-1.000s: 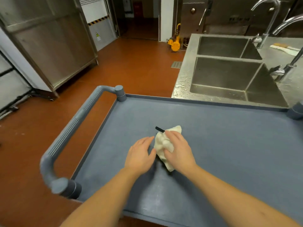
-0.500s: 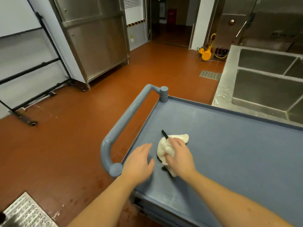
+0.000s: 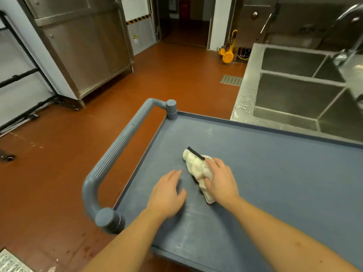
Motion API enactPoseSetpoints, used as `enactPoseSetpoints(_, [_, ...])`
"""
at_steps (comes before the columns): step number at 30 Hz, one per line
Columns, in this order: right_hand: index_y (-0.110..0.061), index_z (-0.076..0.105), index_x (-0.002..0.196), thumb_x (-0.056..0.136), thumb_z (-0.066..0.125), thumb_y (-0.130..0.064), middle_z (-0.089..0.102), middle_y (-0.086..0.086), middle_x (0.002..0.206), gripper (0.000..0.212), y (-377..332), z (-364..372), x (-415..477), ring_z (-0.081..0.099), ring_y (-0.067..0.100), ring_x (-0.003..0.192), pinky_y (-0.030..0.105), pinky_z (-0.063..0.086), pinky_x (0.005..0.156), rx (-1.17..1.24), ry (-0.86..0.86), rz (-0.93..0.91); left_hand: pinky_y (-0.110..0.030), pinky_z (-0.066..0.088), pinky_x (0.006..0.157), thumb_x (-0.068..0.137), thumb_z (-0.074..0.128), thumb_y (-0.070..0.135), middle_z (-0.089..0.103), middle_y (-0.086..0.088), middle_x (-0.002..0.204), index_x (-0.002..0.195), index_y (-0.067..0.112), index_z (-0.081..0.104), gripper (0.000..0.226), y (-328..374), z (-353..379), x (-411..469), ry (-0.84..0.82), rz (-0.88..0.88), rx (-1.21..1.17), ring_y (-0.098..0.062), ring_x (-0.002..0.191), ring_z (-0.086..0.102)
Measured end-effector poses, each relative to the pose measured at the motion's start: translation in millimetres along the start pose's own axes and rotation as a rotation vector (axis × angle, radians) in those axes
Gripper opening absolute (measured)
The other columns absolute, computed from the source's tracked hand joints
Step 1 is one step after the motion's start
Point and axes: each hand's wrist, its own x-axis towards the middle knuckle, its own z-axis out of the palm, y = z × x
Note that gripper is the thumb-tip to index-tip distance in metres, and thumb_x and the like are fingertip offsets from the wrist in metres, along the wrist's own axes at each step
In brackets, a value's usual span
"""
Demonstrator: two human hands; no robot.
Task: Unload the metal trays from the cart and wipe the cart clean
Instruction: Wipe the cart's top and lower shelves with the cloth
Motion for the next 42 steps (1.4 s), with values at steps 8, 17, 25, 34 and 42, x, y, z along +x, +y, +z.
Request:
enactPoseSetpoints(8, [-0.023,0.047,0.136,0.084,0.051,-0.011,0.043,-0.002,0.139,0.053,125,-73,-22,0.045,0.026,0.119,0.032,0.039,0.095,-0.028,0.120,0.271,-0.028,0.019,0.114,0.093,0.050,0.031,0.030,0.000,0.154,0.148,0.017,0.029,0.061,82,53,35,-0.063,0.148,-0.010,-0.016,0.141,0.025])
enactPoseSetpoints(17, [-0.018,0.053,0.129,0.083,0.055,-0.011,0.049,0.006,0.133,0.046,240,-144,-58,0.049,0.032,0.116,0.039,0.042,0.094,-0.101,0.241,0.482,-0.025,0.017,0.115,0.091,0.054,0.027,0.037,-0.003,0.150,0.145,0.014,0.036,0.059,157,98,65,-0.095,0.302,-0.007,-0.016,0.139,0.030])
enactPoseSetpoints(25, [-0.019,0.056,0.110,0.081,0.058,-0.017,0.054,0.008,0.122,0.029,309,-192,-95,0.054,0.034,0.103,0.037,0.044,0.082,-0.133,0.336,0.682,-0.023,0.016,0.114,0.091,0.053,0.028,0.036,0.000,0.151,0.145,0.017,0.035,0.058,177,117,79,-0.090,0.331,-0.022,-0.014,0.139,0.029])
enactPoseSetpoints(34, [-0.017,0.057,0.121,0.073,0.055,-0.009,0.055,-0.003,0.125,0.049,172,-128,5,0.045,0.013,0.116,0.010,0.028,0.088,0.124,0.366,0.145,-0.028,0.017,0.115,0.096,0.047,0.031,0.031,0.004,0.154,0.148,0.019,0.030,0.056,148,89,80,0.007,0.172,-0.155,-0.012,0.141,0.023])
enactPoseSetpoints(42, [-0.017,0.054,0.128,0.075,0.061,-0.012,0.051,-0.003,0.132,0.054,-2,-12,59,0.050,0.022,0.116,0.031,0.042,0.096,0.290,0.093,-0.130,-0.028,0.040,0.097,0.096,0.040,0.018,0.054,0.015,0.127,0.131,0.026,0.049,0.037,53,15,58,0.291,0.026,-0.258,-0.009,0.117,0.049])
